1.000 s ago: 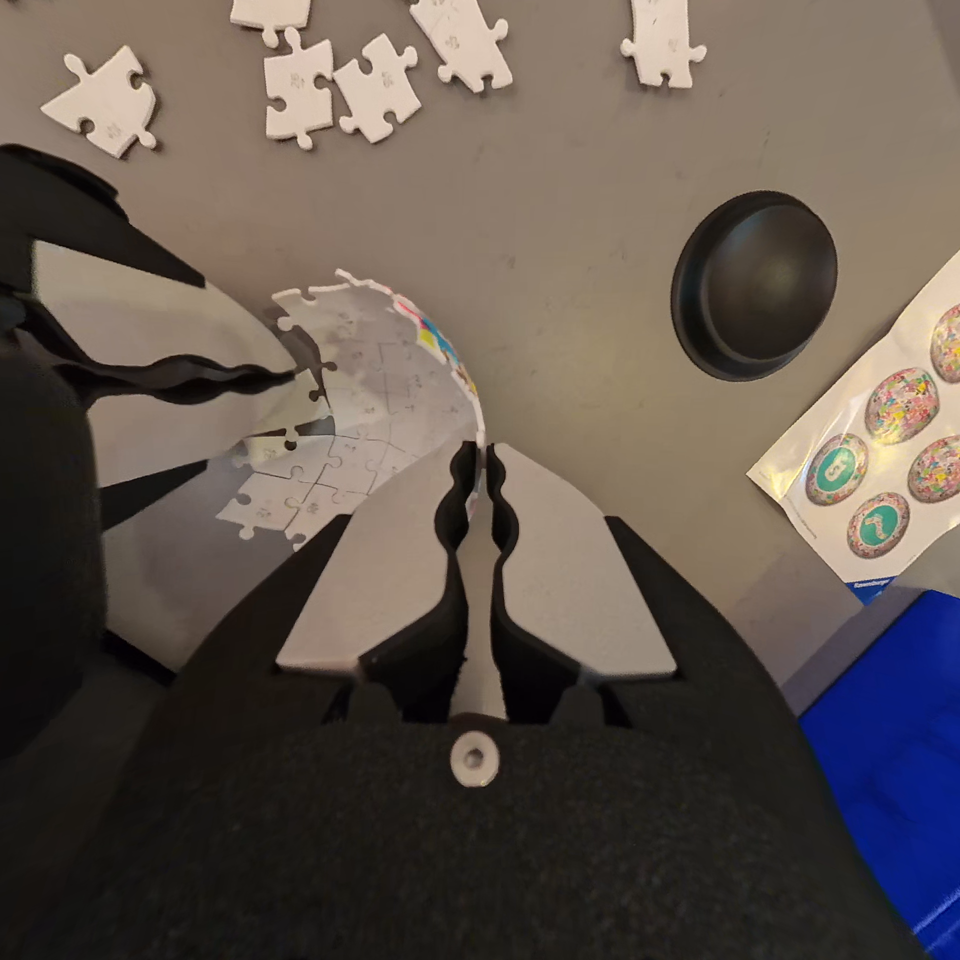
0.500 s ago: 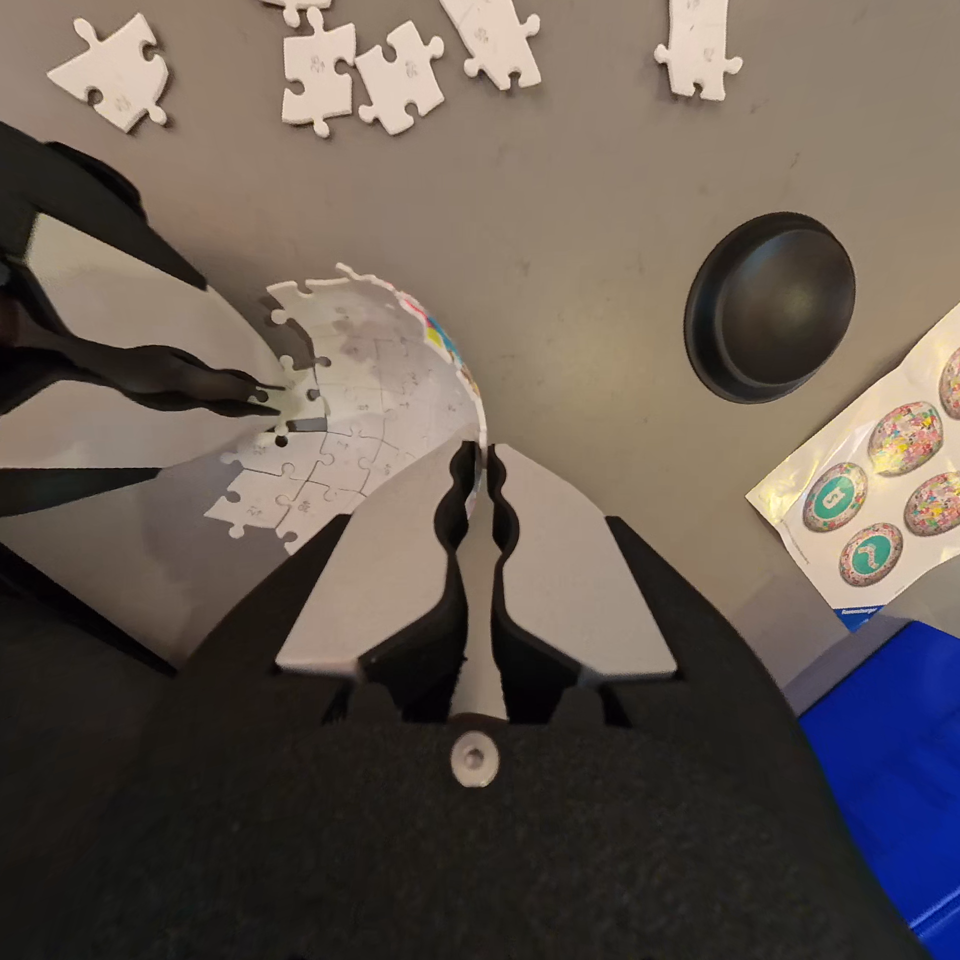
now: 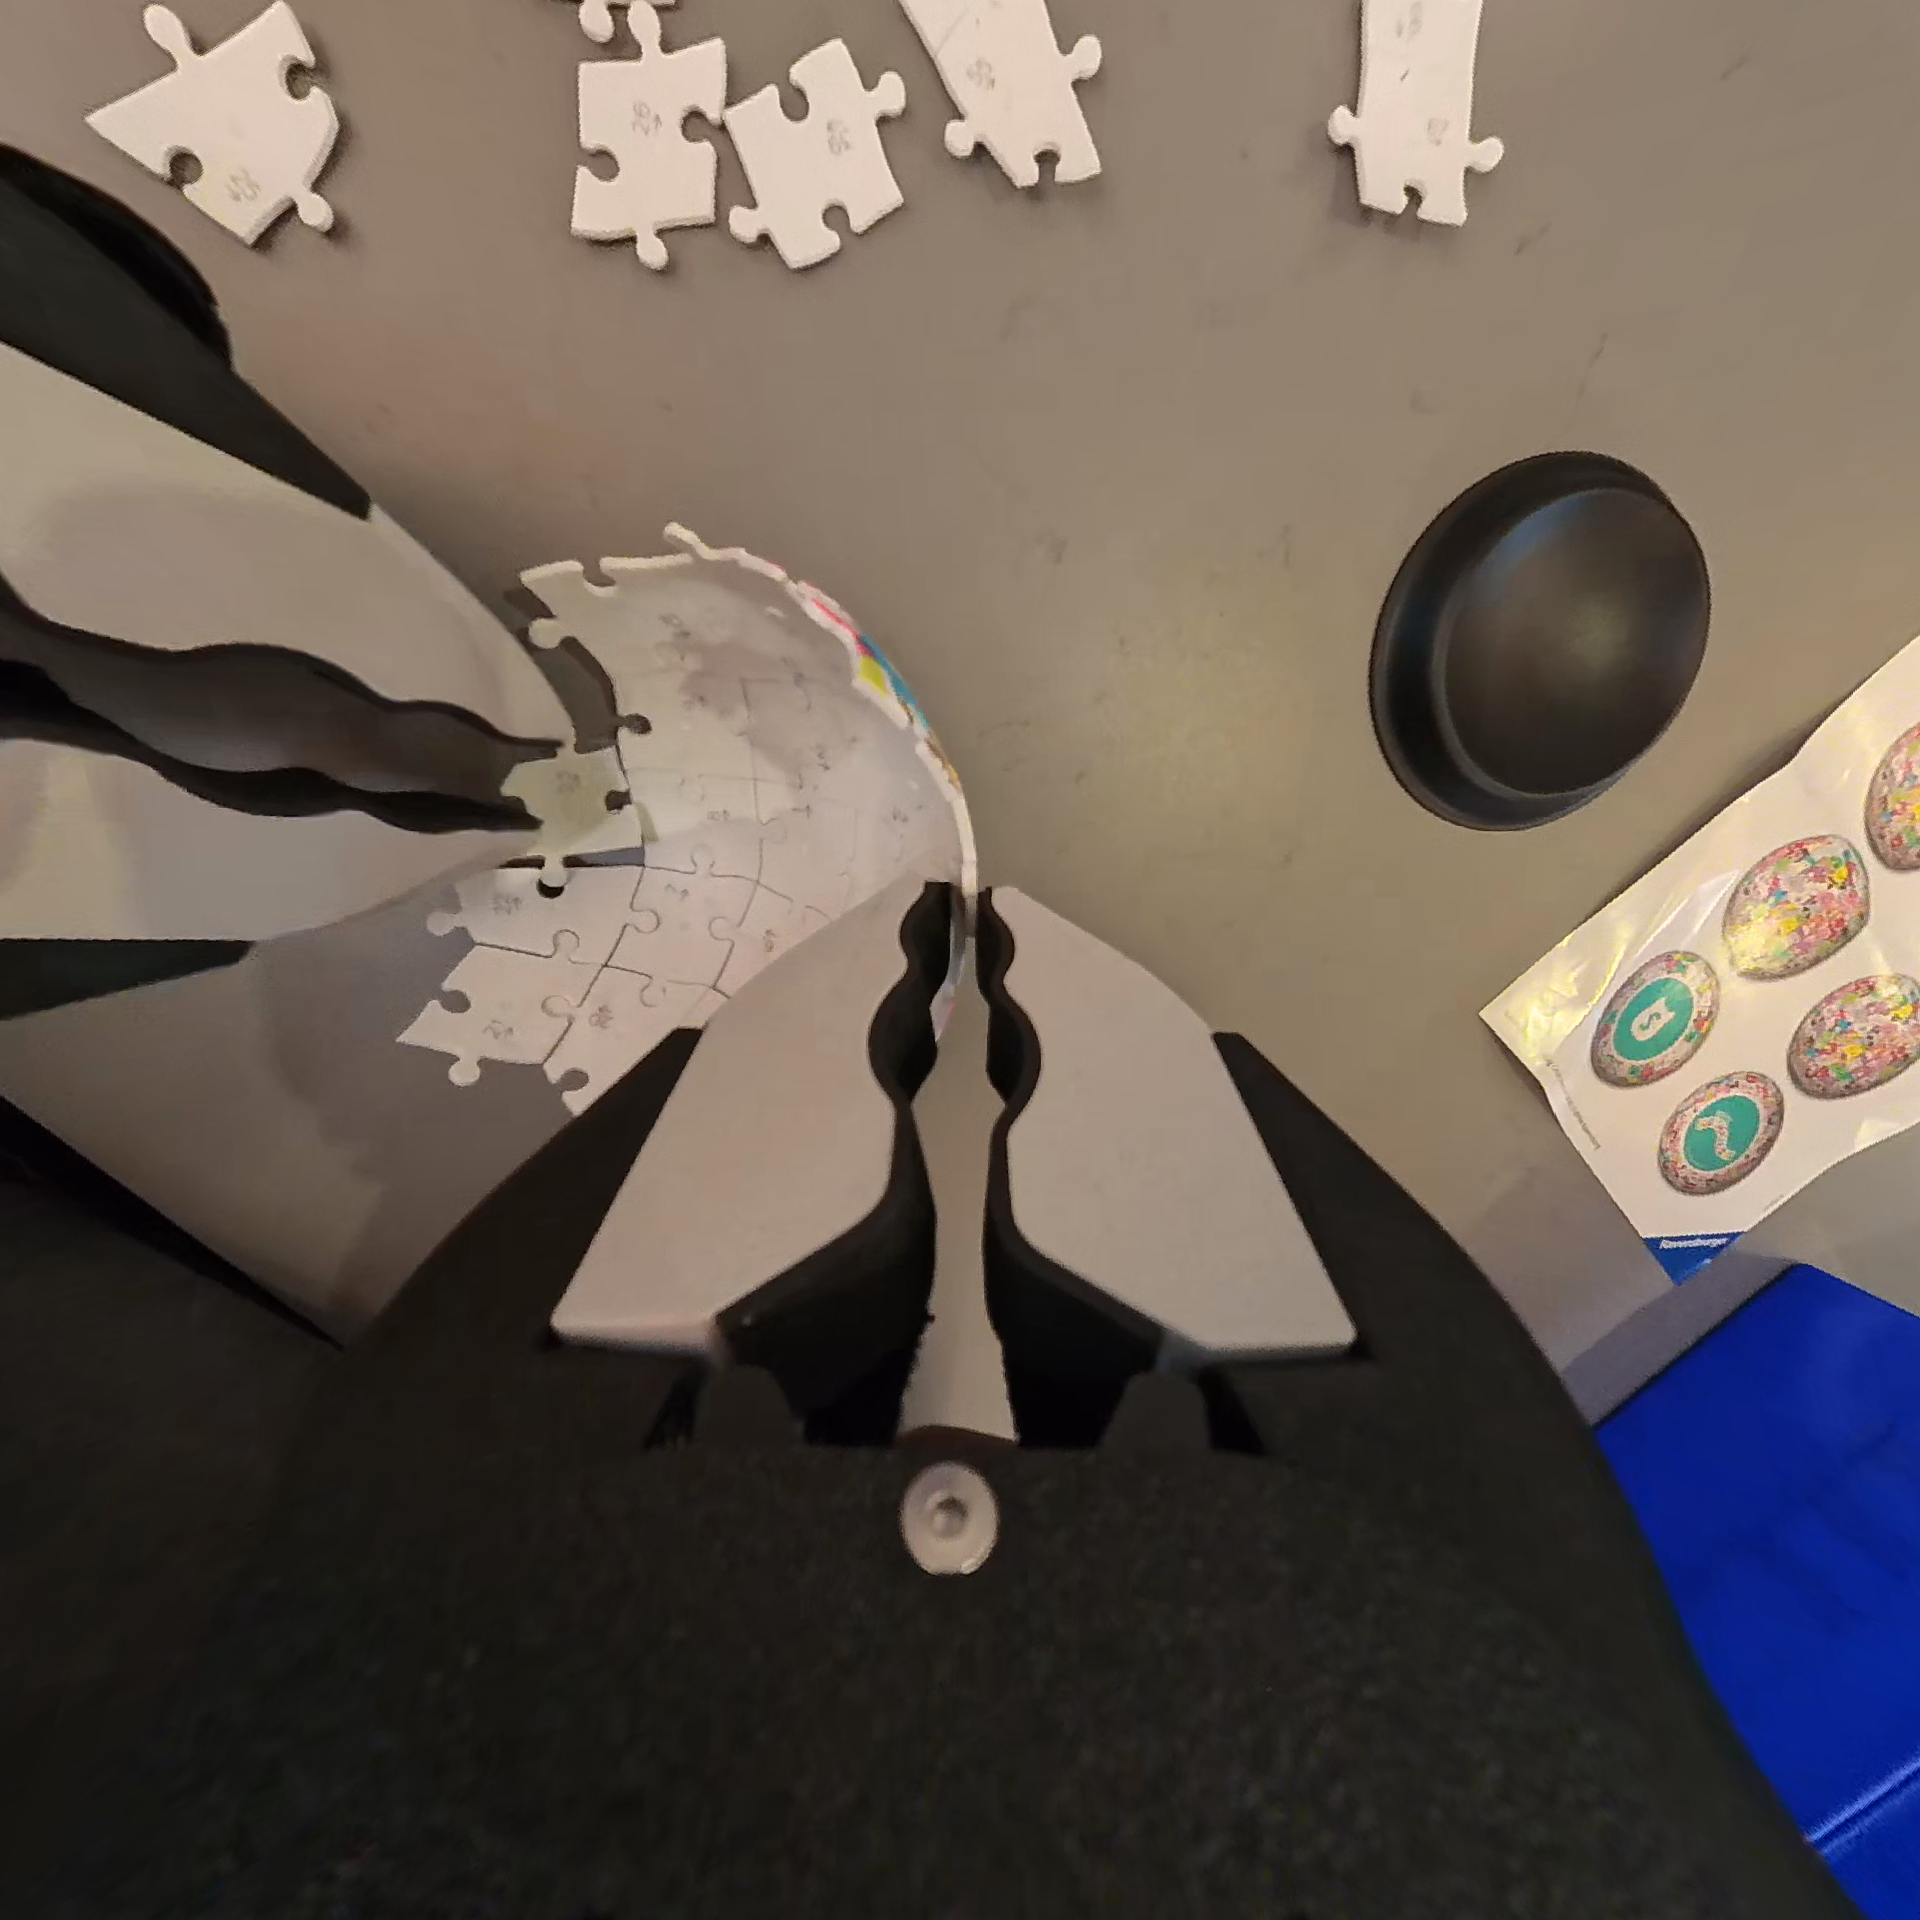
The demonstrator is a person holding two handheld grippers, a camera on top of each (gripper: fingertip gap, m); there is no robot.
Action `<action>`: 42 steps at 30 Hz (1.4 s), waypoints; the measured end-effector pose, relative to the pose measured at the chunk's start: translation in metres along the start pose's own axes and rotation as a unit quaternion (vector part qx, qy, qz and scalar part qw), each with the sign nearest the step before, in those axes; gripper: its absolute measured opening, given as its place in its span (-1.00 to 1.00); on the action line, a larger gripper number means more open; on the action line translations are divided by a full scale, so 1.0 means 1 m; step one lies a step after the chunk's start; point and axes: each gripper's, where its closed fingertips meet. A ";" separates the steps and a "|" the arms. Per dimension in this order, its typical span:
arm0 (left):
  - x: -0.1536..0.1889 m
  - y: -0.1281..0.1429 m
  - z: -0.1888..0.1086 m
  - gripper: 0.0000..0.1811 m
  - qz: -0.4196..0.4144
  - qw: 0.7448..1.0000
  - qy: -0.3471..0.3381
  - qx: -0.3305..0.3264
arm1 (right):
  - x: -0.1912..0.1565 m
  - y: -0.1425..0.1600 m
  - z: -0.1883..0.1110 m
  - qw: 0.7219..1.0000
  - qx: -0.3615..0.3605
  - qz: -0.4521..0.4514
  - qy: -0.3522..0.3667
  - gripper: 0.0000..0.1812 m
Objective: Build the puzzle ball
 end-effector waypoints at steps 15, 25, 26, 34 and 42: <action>0.008 -0.005 0.001 -0.79 0.018 1.000 0.000 0.013 | 0.001 0.002 0.003 1.000 -0.002 0.002 -0.002 -0.95; 0.014 -0.008 0.009 -1.00 0.018 0.999 0.027 -0.006 | -0.001 0.001 0.002 1.000 -0.004 0.001 0.000 -0.95; 0.014 -0.008 0.010 -1.00 0.013 0.999 0.030 -0.010 | -0.001 0.001 0.002 1.000 -0.004 0.001 0.000 -0.95; 0.015 -0.008 0.016 -1.00 -0.010 0.999 0.029 -0.024 | -0.003 0.000 -0.002 1.000 0.000 0.001 0.002 -0.95; 0.014 -0.008 0.017 -1.00 0.002 0.999 0.003 -0.041 | -0.005 0.000 -0.006 1.000 0.005 -0.004 0.005 -0.96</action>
Point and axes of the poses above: each gripper's, where its closed fingertips meet, z out along the fingers, y out of its underside, x = y × z across the jaws, and after that the axes turned 15 degrees about -x, right-handed
